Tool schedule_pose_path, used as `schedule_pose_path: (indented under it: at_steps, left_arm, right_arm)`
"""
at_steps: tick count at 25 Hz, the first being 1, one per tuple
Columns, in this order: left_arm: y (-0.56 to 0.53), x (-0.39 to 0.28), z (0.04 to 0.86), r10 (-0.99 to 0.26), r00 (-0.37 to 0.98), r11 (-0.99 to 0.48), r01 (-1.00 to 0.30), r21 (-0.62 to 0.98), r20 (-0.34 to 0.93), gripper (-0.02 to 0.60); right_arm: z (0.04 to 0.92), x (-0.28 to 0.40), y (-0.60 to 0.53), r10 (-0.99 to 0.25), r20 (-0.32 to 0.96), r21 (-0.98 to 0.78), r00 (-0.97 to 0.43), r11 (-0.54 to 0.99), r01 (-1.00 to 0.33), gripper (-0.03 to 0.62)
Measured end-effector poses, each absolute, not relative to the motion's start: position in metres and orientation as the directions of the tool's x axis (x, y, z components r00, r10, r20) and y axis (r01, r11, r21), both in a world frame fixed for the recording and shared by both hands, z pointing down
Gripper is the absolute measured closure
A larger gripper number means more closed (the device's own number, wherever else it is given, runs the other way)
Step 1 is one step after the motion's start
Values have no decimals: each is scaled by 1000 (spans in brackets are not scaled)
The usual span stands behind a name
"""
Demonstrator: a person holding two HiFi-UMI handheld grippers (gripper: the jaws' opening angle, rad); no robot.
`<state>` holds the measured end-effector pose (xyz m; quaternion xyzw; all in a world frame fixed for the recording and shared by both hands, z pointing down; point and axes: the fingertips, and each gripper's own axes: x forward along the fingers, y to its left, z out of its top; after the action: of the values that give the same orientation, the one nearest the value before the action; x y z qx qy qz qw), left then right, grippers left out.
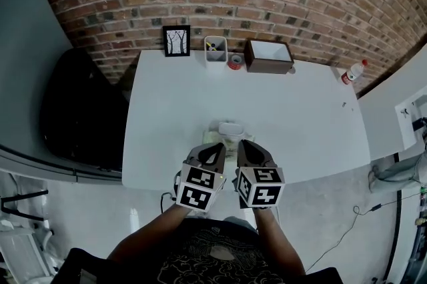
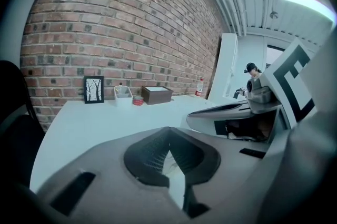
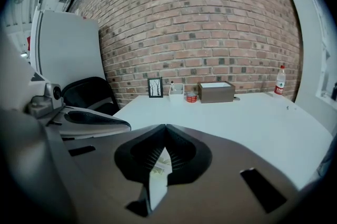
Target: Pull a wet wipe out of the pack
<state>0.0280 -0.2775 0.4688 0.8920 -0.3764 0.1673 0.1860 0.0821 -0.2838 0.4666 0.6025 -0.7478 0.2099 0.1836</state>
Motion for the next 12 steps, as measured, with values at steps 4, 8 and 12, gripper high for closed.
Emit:
schedule_pose_path:
  at_steps: [4,8,12]
  left_arm:
    - [-276,30,465,-608,666,-653,-729,206,432,569]
    - [-272,29,462,-607,666,-654,-728,203,433,569]
    - [-268,29,461,-609,664,-655,-729,197,433,569]
  right_arm:
    - [461,83,-283,-833,516,-91,-201,180,-979,577]
    - [455,81,-282,-838,508,-83,-202,186,-979,577]
    - [449,80,-280,-845,491,-91,-210,190,-978,577]
